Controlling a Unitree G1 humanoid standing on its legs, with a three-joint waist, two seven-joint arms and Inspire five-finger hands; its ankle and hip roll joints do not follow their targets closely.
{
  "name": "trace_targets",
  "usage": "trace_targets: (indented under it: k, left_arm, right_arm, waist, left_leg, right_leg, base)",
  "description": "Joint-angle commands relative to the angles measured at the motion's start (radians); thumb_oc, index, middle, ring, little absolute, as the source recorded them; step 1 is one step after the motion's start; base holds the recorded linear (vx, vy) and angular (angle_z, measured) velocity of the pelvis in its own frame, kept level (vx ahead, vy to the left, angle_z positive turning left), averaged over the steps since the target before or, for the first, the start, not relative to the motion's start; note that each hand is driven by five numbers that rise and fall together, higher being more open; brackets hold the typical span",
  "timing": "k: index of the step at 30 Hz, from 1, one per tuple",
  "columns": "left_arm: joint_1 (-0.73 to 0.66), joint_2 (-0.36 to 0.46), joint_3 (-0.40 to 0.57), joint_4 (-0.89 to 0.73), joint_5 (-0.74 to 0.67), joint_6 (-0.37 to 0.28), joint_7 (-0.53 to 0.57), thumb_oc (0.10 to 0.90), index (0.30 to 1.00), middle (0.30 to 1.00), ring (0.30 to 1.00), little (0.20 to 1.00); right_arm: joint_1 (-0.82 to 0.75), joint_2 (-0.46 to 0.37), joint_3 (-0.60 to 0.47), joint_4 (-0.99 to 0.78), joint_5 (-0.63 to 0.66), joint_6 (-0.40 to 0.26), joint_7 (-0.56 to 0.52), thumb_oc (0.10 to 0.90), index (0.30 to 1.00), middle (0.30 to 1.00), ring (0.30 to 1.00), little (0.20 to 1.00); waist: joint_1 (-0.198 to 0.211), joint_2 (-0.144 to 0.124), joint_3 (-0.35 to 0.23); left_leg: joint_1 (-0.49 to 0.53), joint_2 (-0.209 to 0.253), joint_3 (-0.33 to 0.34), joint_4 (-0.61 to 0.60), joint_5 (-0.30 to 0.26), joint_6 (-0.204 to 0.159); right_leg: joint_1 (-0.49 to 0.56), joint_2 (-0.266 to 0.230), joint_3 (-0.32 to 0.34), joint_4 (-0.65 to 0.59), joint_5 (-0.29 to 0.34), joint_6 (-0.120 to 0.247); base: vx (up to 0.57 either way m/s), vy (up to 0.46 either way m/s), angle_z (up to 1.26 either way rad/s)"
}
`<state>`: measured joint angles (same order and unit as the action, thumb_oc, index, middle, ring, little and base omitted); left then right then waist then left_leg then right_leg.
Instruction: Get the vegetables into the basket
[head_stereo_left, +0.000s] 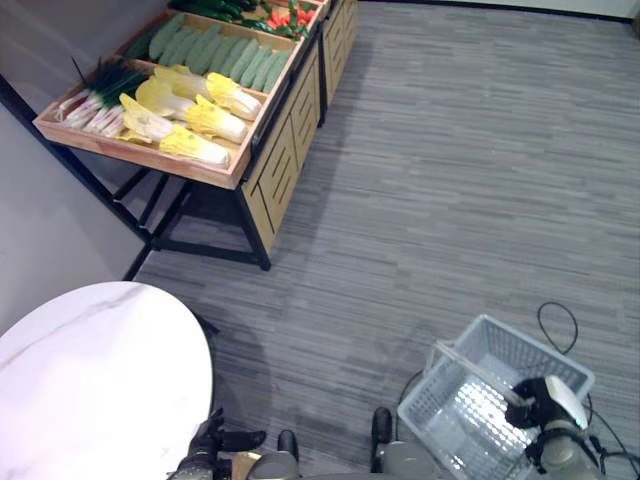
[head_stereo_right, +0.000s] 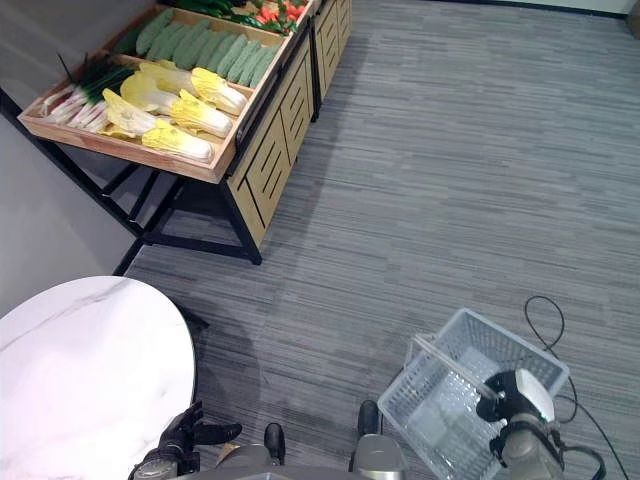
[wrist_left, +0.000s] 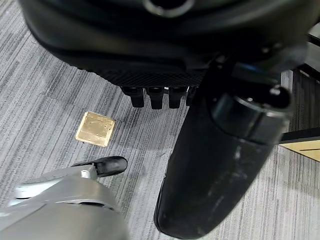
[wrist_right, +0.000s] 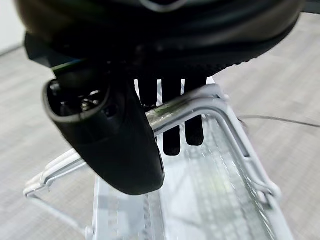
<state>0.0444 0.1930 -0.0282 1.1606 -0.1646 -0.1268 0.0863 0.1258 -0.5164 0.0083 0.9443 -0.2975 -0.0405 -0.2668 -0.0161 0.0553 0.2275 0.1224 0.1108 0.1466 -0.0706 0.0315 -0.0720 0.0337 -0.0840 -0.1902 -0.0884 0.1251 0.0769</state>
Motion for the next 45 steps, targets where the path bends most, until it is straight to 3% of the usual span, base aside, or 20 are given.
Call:
trace_targets:
  k: [1,9,14,17,18,19,20,22,24,28,29,31,32,33,37,39,42,43,44,45]
  left_arm:
    - [-0.004,0.045,-0.007,0.038,0.031,-0.019,0.035,0.9,1.0,1.0,1.0,1.0]
    - [-0.011,0.025,-0.023,0.083,0.067,-0.005,0.077,0.9,1.0,1.0,1.0,1.0]
    - [-0.042,0.041,-0.036,0.046,0.039,-0.006,0.091,0.9,1.0,1.0,1.0,1.0]
    - [-0.053,0.052,-0.055,0.01,0.021,-0.007,0.086,0.9,1.0,1.0,1.0,1.0]
    - [-0.054,0.052,-0.056,0.011,0.019,-0.006,0.086,0.9,1.0,1.0,1.0,1.0]
    - [-0.058,0.05,-0.059,0.01,0.008,-0.006,0.086,0.9,1.0,1.0,1.0,1.0]
    - [-0.054,0.052,-0.06,0.007,-0.004,-0.011,0.089,0.9,1.0,1.0,1.0,1.0]
    - [-0.052,0.049,-0.071,0.026,0.014,-0.008,0.1,0.9,1.0,1.0,1.0,1.0]
    - [-0.044,0.053,-0.068,0.028,0.019,-0.008,0.103,0.9,1.0,1.0,1.0,1.0]
    - [-0.04,0.066,-0.071,0.042,0.053,-0.004,0.103,0.9,1.0,1.0,1.0,1.0]
    - [-0.039,0.071,-0.072,0.038,0.057,-0.006,0.104,0.9,1.0,1.0,1.0,1.0]
    - [-0.058,0.094,-0.071,0.005,0.041,-0.009,0.106,0.9,1.0,1.0,1.0,1.0]
    - [-0.058,0.095,-0.071,0.005,0.041,-0.009,0.105,0.9,1.0,1.0,1.0,1.0]
    - [-0.073,0.101,-0.072,-0.001,0.038,-0.008,0.111,0.9,1.0,1.0,1.0,1.0]
    - [-0.087,0.107,-0.068,0.01,0.038,-0.004,0.112,0.9,1.0,1.0,1.0,1.0]
    - [-0.085,0.113,-0.071,-0.004,0.042,-0.004,0.111,0.9,1.0,1.0,1.0,1.0]
    - [-0.082,0.114,-0.071,-0.003,0.046,0.0,0.108,0.9,1.0,1.0,1.0,1.0]
    - [-0.088,0.116,-0.069,0.006,0.051,0.003,0.103,0.9,1.0,1.0,1.0,1.0]
    - [-0.088,0.116,-0.068,0.012,0.052,0.002,0.102,0.9,1.0,1.0,1.0,1.0]
    - [-0.089,0.116,-0.066,0.025,0.052,0.0,0.102,0.9,1.0,1.0,1.0,1.0]
  right_arm:
    - [-0.06,0.003,0.029,0.05,0.04,-0.038,-0.053,0.4,0.3,0.3,0.3,0.3]
    - [-0.064,0.085,0.085,0.271,0.08,-0.026,-0.027,0.4,0.3,0.3,0.3,0.3]
    - [-0.078,0.091,0.119,0.235,0.084,-0.023,-0.022,0.4,0.3,0.3,0.3,0.3]
    - [-0.074,0.064,0.11,0.242,0.093,-0.028,-0.033,0.4,0.3,0.3,0.3,0.3]
    - [-0.074,0.056,0.109,0.236,0.091,-0.029,-0.033,0.4,0.3,0.3,0.3,0.3]
    - [-0.083,0.043,0.11,0.233,0.093,-0.024,-0.035,0.4,0.3,0.3,0.3,0.3]
    - [-0.088,0.03,0.109,0.225,0.097,-0.025,-0.042,0.4,0.3,0.3,0.3,0.3]
    - [-0.101,0.021,0.12,0.217,0.092,-0.025,-0.053,0.4,0.3,0.3,0.3,0.3]
    - [-0.104,0.027,0.124,0.207,0.087,-0.025,-0.049,0.4,0.3,0.3,0.3,0.3]
    - [-0.101,0.06,0.133,0.206,0.071,-0.018,-0.046,0.4,0.3,0.3,0.3,0.3]
    - [-0.102,0.067,0.138,0.202,0.069,-0.019,-0.046,0.4,0.3,0.3,0.3,0.3]
    - [-0.138,0.087,0.172,0.18,0.058,-0.018,-0.042,0.4,0.3,0.3,0.3,0.3]
    - [-0.139,0.087,0.172,0.18,0.058,-0.018,-0.042,0.4,0.3,0.3,0.3,0.3]
    - [-0.155,0.096,0.189,0.171,0.054,-0.015,-0.041,0.4,0.3,0.3,0.3,0.3]
    - [-0.168,0.106,0.199,0.174,0.049,-0.013,-0.039,0.4,0.3,0.3,0.3,0.3]
    - [-0.177,0.108,0.199,0.169,0.048,-0.009,-0.04,0.4,0.3,0.3,0.3,0.3]
    - [-0.181,0.111,0.198,0.17,0.049,-0.008,-0.043,0.4,0.3,0.3,0.3,0.3]
    - [-0.182,0.114,0.196,0.176,0.056,-0.011,-0.044,0.4,0.3,0.3,0.3,0.3]
    - [-0.183,0.117,0.196,0.181,0.059,-0.013,-0.043,0.4,0.3,0.3,0.3,0.3]
    - [-0.181,0.12,0.195,0.187,0.066,-0.017,-0.042,0.4,0.3,0.3,0.3,0.3]
  waist:
    - [0.008,-0.064,-0.011]
    - [0.004,-0.063,-0.021]
    - [0.001,-0.052,0.014]
    - [0.004,-0.056,0.056]
    - [0.008,-0.06,0.068]
    - [0.023,-0.058,0.083]
    - [0.04,-0.06,0.08]
    - [0.078,-0.043,0.071]
    - [0.095,-0.05,0.057]
    - [0.102,-0.089,0.024]
    - [0.103,-0.099,0.025]
    - [0.111,-0.134,0.029]
    - [0.112,-0.135,0.028]
    - [0.115,-0.145,0.033]
    - [0.118,-0.155,0.036]
    - [0.124,-0.15,0.039]
    - [0.125,-0.14,0.042]
    - [0.112,-0.131,0.049]
    - [0.105,-0.125,0.055]
    - [0.09,-0.108,0.067]
  left_leg:
    - [-0.039,-0.021,-0.026,0.039,-0.026,-0.005]
    - [-0.02,-0.01,-0.031,0.023,-0.02,-0.012]
    - [-0.055,0.016,-0.051,0.057,-0.014,-0.015]
    - [-0.165,0.039,-0.097,0.287,0.017,-0.049]
    - [-0.197,0.035,-0.108,0.353,0.029,-0.05]
    - [-0.241,-0.002,-0.164,0.383,0.041,-0.046]
    - [-0.295,-0.033,-0.168,0.291,0.02,-0.031]
    - [-0.38,-0.008,-0.194,0.112,0.135,-0.046]
    - [-0.382,-0.007,-0.187,0.105,0.151,-0.05]
    - [-0.351,-0.043,-0.141,0.132,0.086,0.012]
    - [-0.35,-0.051,-0.13,0.144,0.071,0.023]
    - [-0.357,-0.075,-0.1,0.173,0.024,0.056]
    - [-0.358,-0.075,-0.099,0.173,0.023,0.056]
    - [-0.359,-0.088,-0.091,0.179,0.005,0.068]
    - [-0.348,-0.107,-0.089,0.184,-0.021,0.085]
    - [-0.327,-0.117,-0.087,0.175,-0.037,0.104]
    - [-0.304,-0.12,-0.089,0.164,-0.047,0.114]
    - [-0.274,-0.124,-0.094,0.155,-0.056,0.121]
    - [-0.26,-0.123,-0.096,0.152,-0.06,0.122]
    - [-0.234,-0.116,-0.102,0.146,-0.065,0.122]
  right_leg:
    - [0.054,-0.076,0.045,0.016,-0.065,0.076]
    - [0.067,-0.064,0.051,0.013,-0.072,0.07]
    - [-0.033,-0.04,0.068,0.181,-0.144,0.041]
    - [-0.011,-0.011,0.046,0.17,-0.162,-0.002]
    - [-0.002,-0.012,0.042,0.173,-0.169,-0.01]
    - [0.007,-0.013,0.048,0.177,-0.183,-0.012]
    - [0.023,-0.021,0.055,0.165,-0.194,0.002]
    - [0.085,-0.011,0.086,0.14,-0.225,0.014]
    - [0.121,-0.02,0.115,0.128,-0.237,0.026]
    - [0.12,-0.092,0.152,0.177,-0.209,0.077]
    - [0.11,-0.104,0.165,0.192,-0.181,0.086]
    - [0.054,-0.14,0.19,0.225,-0.061,0.12]
    - [0.053,-0.141,0.191,0.225,-0.061,0.12]
    - [0.037,-0.151,0.188,0.238,-0.01,0.127]
    - [0.022,-0.163,0.178,0.267,0.057,0.135]
    - [-0.008,-0.175,0.153,0.337,0.109,0.136]
    - [-0.025,-0.17,0.129,0.403,0.113,0.133]
    - [-0.066,-0.143,0.138,0.435,0.1,0.119]
    - [-0.094,-0.128,0.138,0.444,0.077,0.108]
    - [-0.156,-0.095,0.122,0.437,0.008,0.085]
  base:
    - [0.03,-0.063,0.02]
    - [0.03,-0.045,0.0]
    - [0.0,-0.13,-0.03]
    - [0.04,-0.347,0.49]
    - [0.08,-0.147,0.78]
    - [0.24,-0.047,0.34]
    - [0.4,0.095,-0.01]
    - [0.52,0.227,-0.05]
    - [0.42,0.239,-0.45]
    - [0.31,0.295,-0.87]
    - [0.22,0.289,-0.43]
    - [0.18,0.281,-0.35]
    - [0.14,0.237,-0.52]
    - [0.08,0.12,-0.64]
    - [0.11,0.134,-0.08]
    - [0.1,0.16,0.27]
    - [0.08,0.141,-0.09]
    - [0.13,0.159,-0.13]
    - [0.18,0.157,0.06]
    - [0.16,0.072,0.04]
